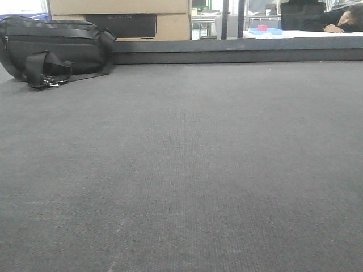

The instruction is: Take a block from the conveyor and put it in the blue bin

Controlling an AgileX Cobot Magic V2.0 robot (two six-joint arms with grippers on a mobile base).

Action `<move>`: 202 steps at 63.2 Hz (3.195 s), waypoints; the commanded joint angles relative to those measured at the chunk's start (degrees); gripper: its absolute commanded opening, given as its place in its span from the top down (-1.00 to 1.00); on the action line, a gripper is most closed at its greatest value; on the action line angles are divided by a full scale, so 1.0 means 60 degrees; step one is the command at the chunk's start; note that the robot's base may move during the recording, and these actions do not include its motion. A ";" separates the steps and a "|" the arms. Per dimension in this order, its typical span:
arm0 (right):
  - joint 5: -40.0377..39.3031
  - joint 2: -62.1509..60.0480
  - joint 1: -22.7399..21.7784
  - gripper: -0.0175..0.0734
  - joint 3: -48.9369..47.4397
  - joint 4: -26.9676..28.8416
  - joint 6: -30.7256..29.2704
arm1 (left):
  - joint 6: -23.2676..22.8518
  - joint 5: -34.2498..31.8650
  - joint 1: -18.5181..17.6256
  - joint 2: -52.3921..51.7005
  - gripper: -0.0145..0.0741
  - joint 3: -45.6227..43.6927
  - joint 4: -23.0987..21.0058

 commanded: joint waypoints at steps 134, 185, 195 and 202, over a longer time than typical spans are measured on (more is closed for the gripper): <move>0.3441 0.9270 -0.0003 0.95 -0.3428 0.0635 -0.0014 | 0.1487 0.3828 0.0851 1.0031 0.90 -0.3825 -0.0483; 0.3234 0.9270 -0.0003 0.95 -0.3428 0.0941 -0.0014 | 0.0862 0.2857 0.0851 1.2405 0.10 -0.3471 0.0162; 0.3217 0.9270 -0.0003 0.95 -0.3428 0.0941 -0.0014 | 0.0862 0.2833 0.0851 1.2444 0.34 -0.3471 0.0162; 0.3217 0.9270 -0.0003 0.95 -0.3428 0.1002 -0.0014 | 0.0862 0.2704 0.0851 1.2444 0.61 -0.3471 0.0162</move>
